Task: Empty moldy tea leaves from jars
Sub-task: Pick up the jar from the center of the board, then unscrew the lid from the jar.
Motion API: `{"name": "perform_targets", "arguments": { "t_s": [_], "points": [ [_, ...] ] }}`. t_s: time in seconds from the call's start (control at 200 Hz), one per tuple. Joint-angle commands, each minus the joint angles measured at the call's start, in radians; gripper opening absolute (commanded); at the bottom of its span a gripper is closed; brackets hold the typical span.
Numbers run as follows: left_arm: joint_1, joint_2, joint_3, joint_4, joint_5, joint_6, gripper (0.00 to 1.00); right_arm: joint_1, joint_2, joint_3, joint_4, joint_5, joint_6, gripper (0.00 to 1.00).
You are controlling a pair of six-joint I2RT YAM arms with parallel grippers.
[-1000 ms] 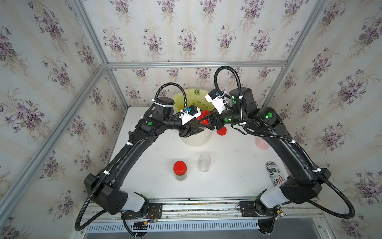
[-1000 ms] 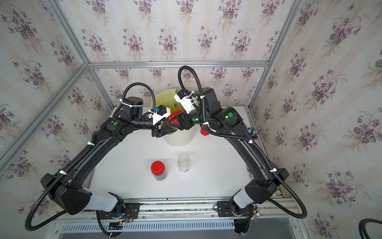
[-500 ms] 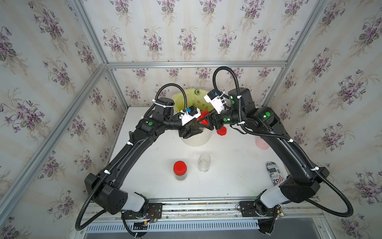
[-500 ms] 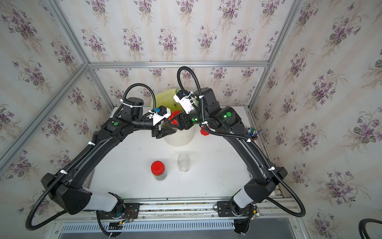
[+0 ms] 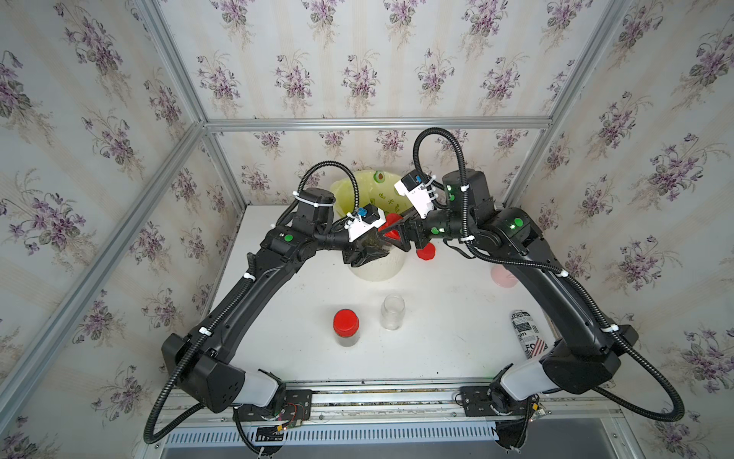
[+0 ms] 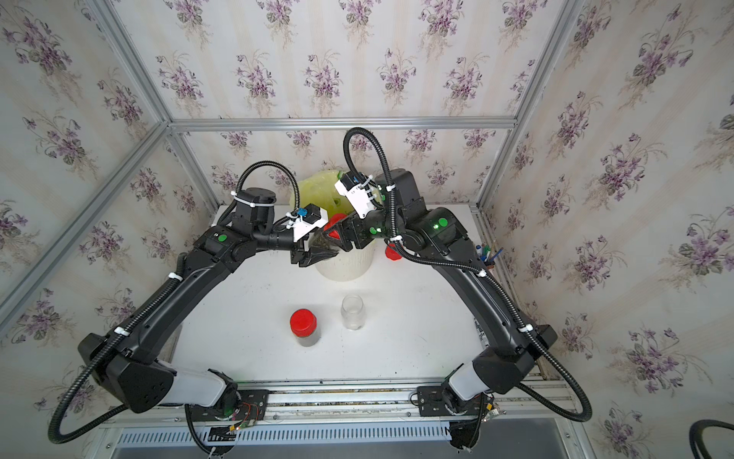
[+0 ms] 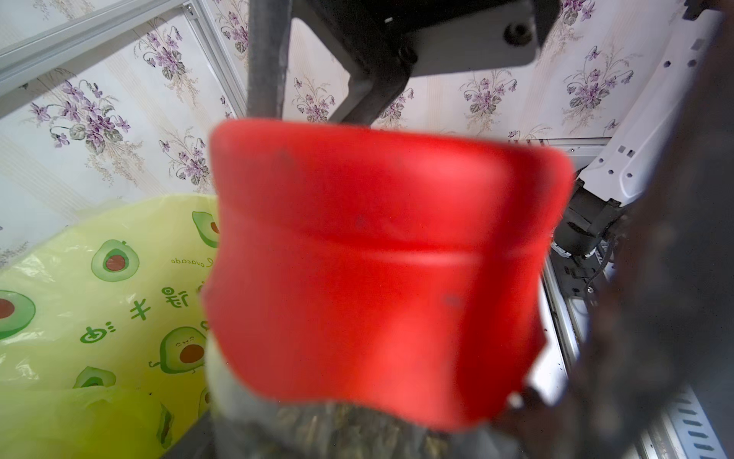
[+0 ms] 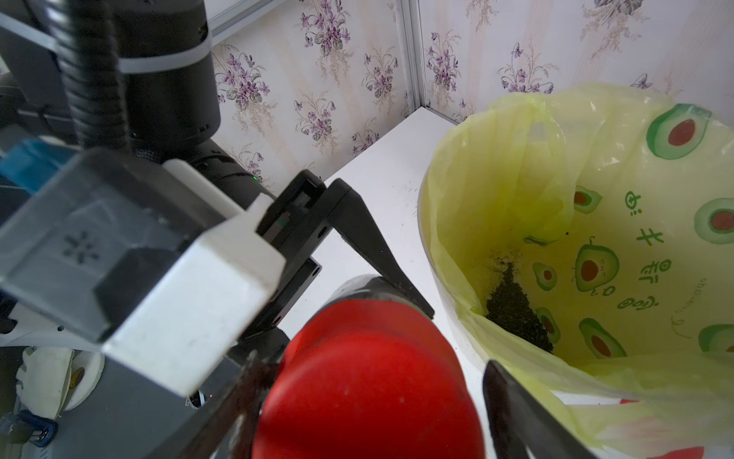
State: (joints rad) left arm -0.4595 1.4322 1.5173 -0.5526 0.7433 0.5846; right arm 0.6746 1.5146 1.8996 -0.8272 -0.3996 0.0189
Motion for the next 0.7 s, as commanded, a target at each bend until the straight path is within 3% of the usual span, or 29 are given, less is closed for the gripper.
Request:
{"name": "perform_targets", "arguments": {
  "t_s": [0.0,0.425,0.694],
  "points": [
    [0.0,-0.006,-0.003,0.013,0.008,0.012,0.73,-0.001,-0.016,-0.002,0.024,0.017,-0.019,0.83],
    [-0.001,-0.006,-0.005,0.013,-0.001,0.017,0.74,-0.001,-0.029,-0.039,0.019,0.021,-0.027,0.79],
    [0.0,-0.006,-0.009,0.013,0.007,0.017,0.73,-0.003,-0.027,-0.04,0.024,0.013,-0.045,0.59]
  ]
}}
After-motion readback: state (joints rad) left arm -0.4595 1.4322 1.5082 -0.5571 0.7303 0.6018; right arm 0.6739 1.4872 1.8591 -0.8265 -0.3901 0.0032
